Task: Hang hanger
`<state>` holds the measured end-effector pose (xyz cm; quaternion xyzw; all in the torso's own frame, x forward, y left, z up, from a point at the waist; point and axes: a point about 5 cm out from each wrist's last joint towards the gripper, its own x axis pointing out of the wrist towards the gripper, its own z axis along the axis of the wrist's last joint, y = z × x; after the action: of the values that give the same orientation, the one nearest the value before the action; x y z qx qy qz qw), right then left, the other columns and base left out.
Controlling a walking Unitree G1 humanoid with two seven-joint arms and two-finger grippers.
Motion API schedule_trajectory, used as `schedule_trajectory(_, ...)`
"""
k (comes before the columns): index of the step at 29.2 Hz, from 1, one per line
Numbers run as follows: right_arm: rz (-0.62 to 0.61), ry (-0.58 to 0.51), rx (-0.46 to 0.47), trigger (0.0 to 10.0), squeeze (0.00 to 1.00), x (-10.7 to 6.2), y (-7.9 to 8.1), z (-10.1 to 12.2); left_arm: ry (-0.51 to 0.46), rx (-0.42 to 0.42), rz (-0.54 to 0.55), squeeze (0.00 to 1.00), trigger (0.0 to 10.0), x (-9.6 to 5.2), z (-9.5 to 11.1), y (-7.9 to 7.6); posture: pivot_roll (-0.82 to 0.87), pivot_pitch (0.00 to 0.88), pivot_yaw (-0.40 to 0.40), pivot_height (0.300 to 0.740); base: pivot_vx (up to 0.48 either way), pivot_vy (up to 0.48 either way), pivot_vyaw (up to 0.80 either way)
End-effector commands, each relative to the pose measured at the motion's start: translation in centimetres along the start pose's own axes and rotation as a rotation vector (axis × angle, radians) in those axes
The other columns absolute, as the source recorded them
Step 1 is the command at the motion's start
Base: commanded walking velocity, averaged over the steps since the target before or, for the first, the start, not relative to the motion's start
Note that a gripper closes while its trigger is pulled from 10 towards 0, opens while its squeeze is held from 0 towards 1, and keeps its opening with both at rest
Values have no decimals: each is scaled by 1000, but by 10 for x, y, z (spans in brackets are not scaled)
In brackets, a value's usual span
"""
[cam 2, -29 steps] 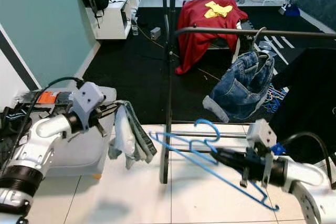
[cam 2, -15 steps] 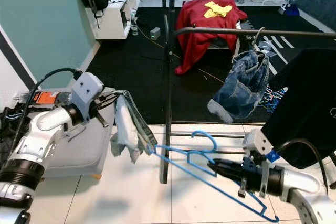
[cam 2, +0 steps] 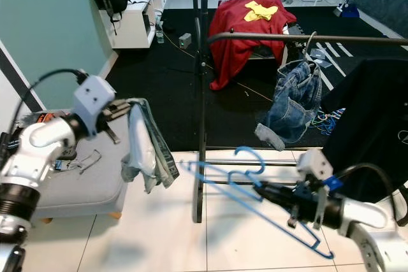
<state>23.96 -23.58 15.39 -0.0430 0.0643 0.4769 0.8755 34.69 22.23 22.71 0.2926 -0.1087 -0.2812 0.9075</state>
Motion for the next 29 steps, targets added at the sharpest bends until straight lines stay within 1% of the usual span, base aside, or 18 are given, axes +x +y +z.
schedule_trajectory(1,16,-32,1,10000,0,1,1,6,18,17,-13,0,10000,-6,1,7,-64,84,32,740,0,0,0)
schedule_trajectory(2,46,-33,13,10000,0,3,2,7,25,25,-5,0,10000,-9,2,12,-64,84,30,740,0,0,0)
schedule_trajectory(4,46,-33,13,10000,0,3,2,7,25,25,-5,0,10000,-9,2,12,-64,84,30,740,0,0,0)
schedule_trajectory(6,104,-18,40,10000,0,4,6,8,14,21,18,0,10000,-9,7,18,-66,86,28,740,0,0,0)
schedule_trajectory(8,122,-3,43,10000,0,4,6,8,2,20,18,0,10000,-7,11,18,-67,87,27,740,0,0,0)
schedule_trajectory(15,114,7,33,10000,0,4,4,6,1,26,3,0,10000,-7,13,18,-67,87,27,740,0,0,0)
schedule_trajectory(23,70,1,-15,10000,0,3,-4,10,-18,21,-21,0,10000,-8,17,17,-68,95,26,740,0,0,0)
schedule_trajectory(25,70,1,-15,10000,0,3,-4,10,-18,21,-21,0,10000,-8,17,17,-68,95,26,740,0,0,0)
schedule_trajectory(29,60,21,-34,10000,0,2,-7,8,-54,8,-55,0,10000,-6,22,13,-70,96,25,740,0,0,0)
